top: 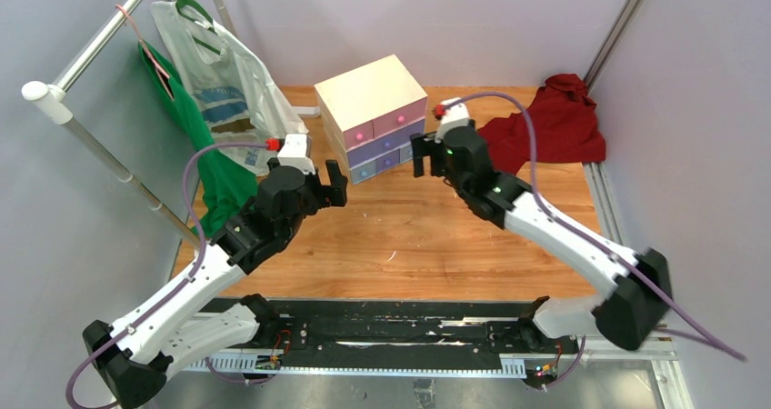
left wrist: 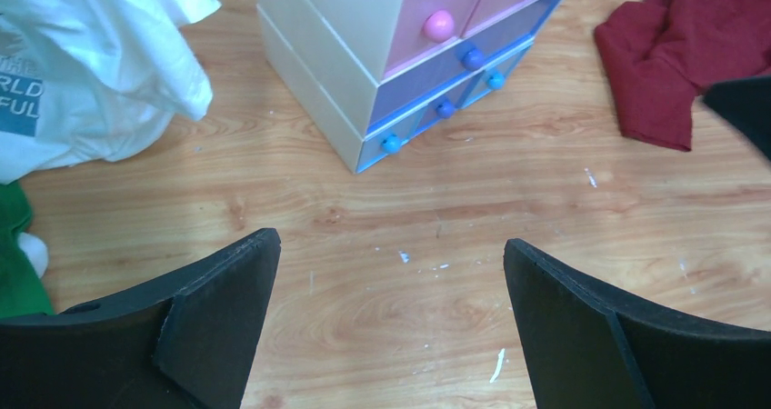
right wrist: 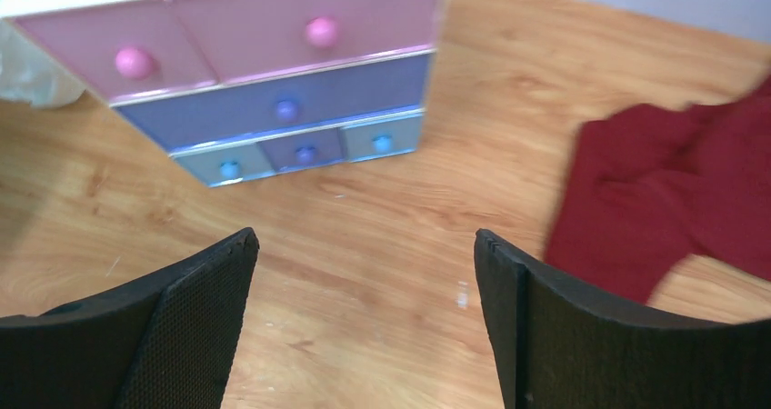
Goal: Organize the makeup
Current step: Reset both arms
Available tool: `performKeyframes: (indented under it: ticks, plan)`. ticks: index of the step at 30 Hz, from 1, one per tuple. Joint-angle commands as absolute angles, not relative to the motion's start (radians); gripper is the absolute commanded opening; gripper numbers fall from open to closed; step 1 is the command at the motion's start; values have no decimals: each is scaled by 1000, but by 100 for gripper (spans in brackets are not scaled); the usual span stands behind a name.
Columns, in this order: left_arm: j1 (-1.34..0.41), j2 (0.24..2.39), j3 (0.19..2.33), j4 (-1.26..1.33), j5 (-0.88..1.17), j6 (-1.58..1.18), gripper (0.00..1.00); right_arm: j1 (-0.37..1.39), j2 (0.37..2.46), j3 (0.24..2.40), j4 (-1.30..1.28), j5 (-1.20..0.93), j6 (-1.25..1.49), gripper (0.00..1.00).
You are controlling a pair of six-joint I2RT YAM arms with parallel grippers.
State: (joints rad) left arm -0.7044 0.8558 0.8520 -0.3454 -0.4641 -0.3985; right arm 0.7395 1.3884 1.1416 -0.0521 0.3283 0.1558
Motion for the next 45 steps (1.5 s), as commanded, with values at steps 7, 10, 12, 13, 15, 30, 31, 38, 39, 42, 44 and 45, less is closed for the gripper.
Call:
performKeyframes:
  ticks: [7, 10, 12, 13, 15, 30, 31, 38, 39, 42, 44, 45]
  plan:
    - [-713, 856, 807, -215, -423, -424, 98, 750, 958, 923, -145, 770, 85, 88]
    - [-713, 865, 815, -197, -406, -428, 98, 750, 908, 900, -123, 761, 60, 88]
    - [-713, 891, 845, -203, -398, -426, 98, 749, 887, 895, -123, 762, 56, 88]
    - [-713, 907, 866, -211, -401, -428, 98, 750, 882, 892, -119, 760, 52, 88]
    - [-713, 940, 912, -220, -403, -434, 98, 750, 875, 881, -105, 755, 32, 88]
    - [-713, 916, 908, -187, -386, -439, 98, 750, 896, 884, -97, 770, 3, 87]
    - [-713, 905, 905, -184, -387, -437, 98, 749, 895, 882, -89, 769, 7, 87]
    - [-713, 873, 906, -195, -422, -408, 98, 749, 934, 893, -53, 726, 42, 87]
    - [-714, 873, 907, -199, -426, -407, 98, 750, 941, 895, -55, 721, 48, 87]
    - [-713, 870, 900, -198, -431, -402, 98, 750, 959, 901, -58, 711, 55, 87]
    - [-713, 873, 895, -191, -426, -386, 98, 750, 969, 909, -69, 712, 59, 87]
    - [-713, 876, 902, -199, -435, -386, 98, 749, 970, 911, -71, 712, 61, 87]
